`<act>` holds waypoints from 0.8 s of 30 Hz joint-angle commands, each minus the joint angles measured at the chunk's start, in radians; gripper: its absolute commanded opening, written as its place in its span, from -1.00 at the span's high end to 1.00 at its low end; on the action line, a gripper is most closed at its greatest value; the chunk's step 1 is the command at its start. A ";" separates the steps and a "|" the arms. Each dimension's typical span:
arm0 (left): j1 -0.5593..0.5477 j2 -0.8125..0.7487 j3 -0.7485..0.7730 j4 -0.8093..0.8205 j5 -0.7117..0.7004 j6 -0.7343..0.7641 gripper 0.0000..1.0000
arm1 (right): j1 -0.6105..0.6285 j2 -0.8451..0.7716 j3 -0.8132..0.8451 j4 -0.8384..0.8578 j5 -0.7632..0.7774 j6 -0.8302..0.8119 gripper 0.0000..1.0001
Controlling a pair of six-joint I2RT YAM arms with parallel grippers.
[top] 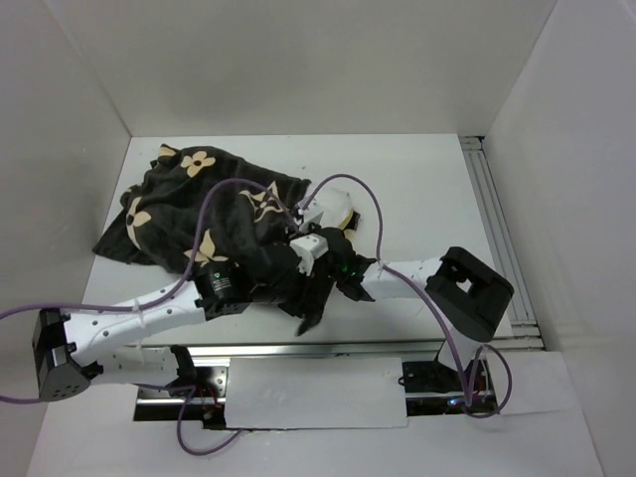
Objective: Put the pillow into the pillowcase
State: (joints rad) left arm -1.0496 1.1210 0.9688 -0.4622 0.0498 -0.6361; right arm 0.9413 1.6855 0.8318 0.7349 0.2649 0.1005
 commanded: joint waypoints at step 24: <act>0.299 0.350 0.477 -0.208 -0.319 0.095 -0.89 | -0.328 -0.509 -0.122 -0.545 -0.041 0.303 -0.65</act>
State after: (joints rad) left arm -0.7906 1.3861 1.3453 -0.6395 -0.1596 -0.6014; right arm 0.6430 1.1786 0.7277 0.2340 0.2253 0.3752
